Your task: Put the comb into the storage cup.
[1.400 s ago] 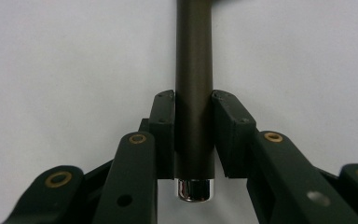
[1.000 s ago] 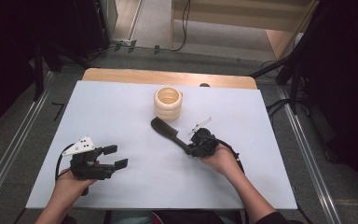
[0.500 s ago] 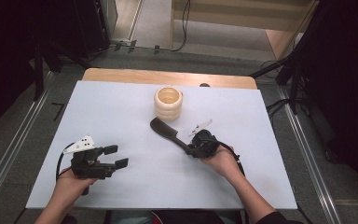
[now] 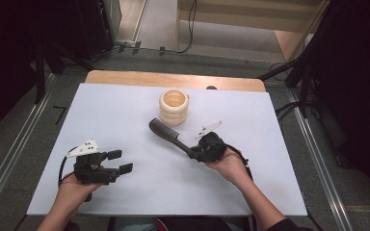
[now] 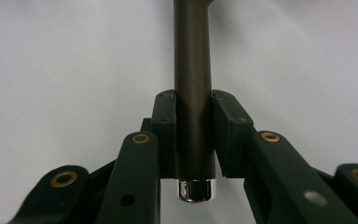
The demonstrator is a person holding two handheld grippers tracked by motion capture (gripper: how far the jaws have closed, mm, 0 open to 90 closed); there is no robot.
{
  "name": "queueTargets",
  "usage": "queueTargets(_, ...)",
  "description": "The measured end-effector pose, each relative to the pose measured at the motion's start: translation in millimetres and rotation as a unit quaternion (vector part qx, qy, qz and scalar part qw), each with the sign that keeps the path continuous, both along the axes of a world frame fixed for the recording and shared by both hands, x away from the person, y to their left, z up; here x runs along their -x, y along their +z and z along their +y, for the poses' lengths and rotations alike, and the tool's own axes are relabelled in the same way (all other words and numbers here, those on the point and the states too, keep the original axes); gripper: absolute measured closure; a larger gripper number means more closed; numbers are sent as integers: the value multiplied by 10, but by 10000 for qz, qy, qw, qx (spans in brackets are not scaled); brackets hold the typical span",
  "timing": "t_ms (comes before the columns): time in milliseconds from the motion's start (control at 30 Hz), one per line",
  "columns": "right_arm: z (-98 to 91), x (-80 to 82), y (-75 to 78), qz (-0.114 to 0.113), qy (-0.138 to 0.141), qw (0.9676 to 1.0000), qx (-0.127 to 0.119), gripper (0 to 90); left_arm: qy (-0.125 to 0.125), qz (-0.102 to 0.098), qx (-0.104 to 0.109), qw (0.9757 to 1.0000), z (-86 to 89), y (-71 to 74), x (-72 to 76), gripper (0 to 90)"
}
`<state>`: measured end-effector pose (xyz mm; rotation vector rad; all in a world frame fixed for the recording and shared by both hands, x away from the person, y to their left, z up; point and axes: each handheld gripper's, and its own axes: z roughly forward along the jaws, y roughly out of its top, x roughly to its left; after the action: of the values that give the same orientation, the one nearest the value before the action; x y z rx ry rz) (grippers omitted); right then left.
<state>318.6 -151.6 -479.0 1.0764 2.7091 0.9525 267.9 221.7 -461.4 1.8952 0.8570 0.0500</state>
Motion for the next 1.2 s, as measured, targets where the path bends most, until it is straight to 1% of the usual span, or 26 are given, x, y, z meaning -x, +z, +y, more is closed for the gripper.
queueTargets(100, 11, 14, 30, -20, -3, 9999, -156, 705, 17, 42, 59, 10000, -14, 5, -4, 219)
queueTargets(267, 35, 45, 85, -200, 33, 9985, -510, 706, 79, 87, 33, 9999, -37, 11, -14, 219)
queueTargets(333, 46, 66, 111, -244, 9, 9975, -665, 705, 86, 144, 49, 9998, -46, 17, -22, 219)
queueTargets(367, 54, 77, 125, -302, 16, 9967, -752, 705, 99, 175, 55, 9998, -51, 19, -24, 219)
queueTargets(467, 80, 106, 154, -450, -3, 9952, -873, 705, 139, 253, 76, 9996, -71, 28, -39, 219)
queueTargets(500, 85, 114, 163, -475, -7, 9946, -919, 705, 154, 271, 51, 9995, -76, 34, -46, 219)
queueTargets(533, 90, 122, 170, -480, -6, 9941, -976, 705, 163, 292, 74, 9994, -82, 37, -53, 219)
queueTargets(600, 99, 136, 180, -570, -24, 9929, -1041, 705, 221, 332, 68, 9992, -94, 47, -69, 219)
queueTargets(700, 111, 160, 189, -684, -83, 9905, -1189, 705, 273, 340, 11, 9990, -116, 72, -88, 220)
queueTargets(767, 121, 175, 190, -752, -126, 9886, -1300, 705, 302, 324, 20, 9990, -129, 95, -91, 220)
queueTargets(867, 142, 201, 197, -939, -162, 9863, -1344, 705, 325, 270, -2, 9991, -139, 133, -106, 220)
queueTargets(933, 155, 212, 203, -996, -179, 9850, -1396, 705, 364, 227, -21, 9991, -142, 152, -122, 220)
queueTargets(1000, 167, 218, 207, -1001, -173, 9844, -1435, 705, 393, 235, 24, 9989, -142, 177, -151, 220)
queueTargets(1033, 174, 222, 207, -1055, -187, 9839, -1430, 705, 415, 237, 70, 9988, -143, 188, -165, 220)
queueTargets(1100, 188, 231, 210, -1092, -215, 9829, -1464, 705, 447, 262, 101, 9986, -154, 209, -181, 221)
queueTargets(1200, 204, 249, 215, -1189, -296, 9803, -1552, 705, 451, 253, 51, 9986, -171, 232, -194, 224)
